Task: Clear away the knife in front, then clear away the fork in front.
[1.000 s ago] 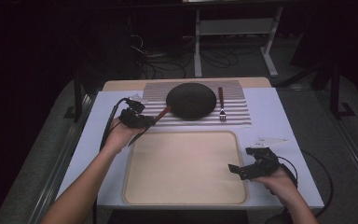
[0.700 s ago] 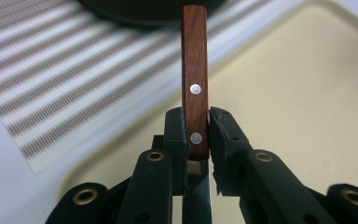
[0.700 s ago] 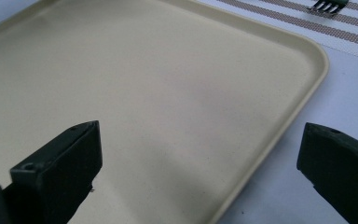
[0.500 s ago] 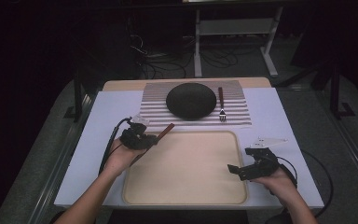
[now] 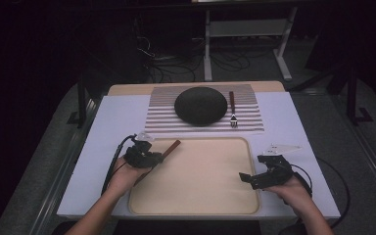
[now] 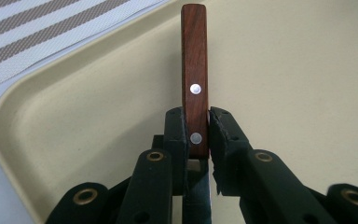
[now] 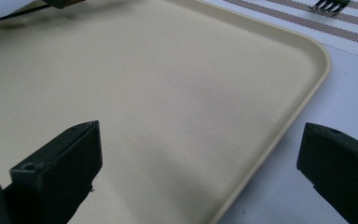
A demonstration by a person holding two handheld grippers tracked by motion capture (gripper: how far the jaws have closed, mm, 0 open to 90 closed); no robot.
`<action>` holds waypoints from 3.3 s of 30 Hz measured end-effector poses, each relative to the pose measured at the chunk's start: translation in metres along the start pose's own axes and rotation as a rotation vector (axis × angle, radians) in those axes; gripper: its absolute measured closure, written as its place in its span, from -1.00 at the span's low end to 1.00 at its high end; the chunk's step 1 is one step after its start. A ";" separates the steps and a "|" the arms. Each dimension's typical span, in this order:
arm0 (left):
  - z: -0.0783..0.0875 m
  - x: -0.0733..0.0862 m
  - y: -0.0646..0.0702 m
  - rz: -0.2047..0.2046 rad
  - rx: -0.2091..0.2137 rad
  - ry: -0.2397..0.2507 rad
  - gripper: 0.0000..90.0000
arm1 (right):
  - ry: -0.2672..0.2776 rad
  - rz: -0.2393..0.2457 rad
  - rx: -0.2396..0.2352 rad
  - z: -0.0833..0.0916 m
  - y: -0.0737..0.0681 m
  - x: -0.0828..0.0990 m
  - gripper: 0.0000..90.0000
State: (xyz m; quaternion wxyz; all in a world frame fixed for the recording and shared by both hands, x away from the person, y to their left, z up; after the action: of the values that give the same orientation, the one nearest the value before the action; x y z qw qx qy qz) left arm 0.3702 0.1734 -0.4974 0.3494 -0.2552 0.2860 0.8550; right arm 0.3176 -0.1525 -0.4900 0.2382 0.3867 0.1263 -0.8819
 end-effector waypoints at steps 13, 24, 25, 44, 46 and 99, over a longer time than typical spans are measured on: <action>-0.007 0.008 -0.011 0.033 -0.012 -0.017 0.73 | 0.001 0.002 0.000 0.000 0.000 0.000 -1.00; 0.002 0.002 -0.011 0.018 -0.006 0.034 0.68 | 0.002 0.003 -0.002 0.001 0.000 0.000 -1.00; 0.005 0.000 -0.010 0.010 -0.005 0.040 0.68 | 0.002 0.004 -0.002 0.001 0.000 0.000 -1.00; -0.005 -0.003 -0.003 -0.090 0.090 0.002 1.00 | -0.002 0.013 0.004 0.000 0.000 0.001 -1.00; -0.009 -0.003 -0.003 -0.096 0.096 -0.007 1.00 | -0.001 0.011 0.002 0.000 0.000 0.000 -1.00; -0.015 -0.005 -0.032 -0.055 0.015 0.003 1.00 | -0.004 0.015 -0.006 -0.001 -0.002 0.000 -1.00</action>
State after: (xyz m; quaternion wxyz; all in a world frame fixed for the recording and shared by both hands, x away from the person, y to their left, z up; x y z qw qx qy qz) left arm 0.4003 0.1800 -0.5147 0.3743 -0.2618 0.2857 0.8425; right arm 0.3174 -0.1504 -0.4902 0.2461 0.3853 0.1257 -0.8805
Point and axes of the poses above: each handheld gripper's, and its own axes: z roughly backward along the jaws, x roughly out of its underside, y roughly to its right, the point moved 8 cm from there along -z, roughly forward along the jaws, and after that the axes turned 13 degrees about x, right-handed, at the moved point
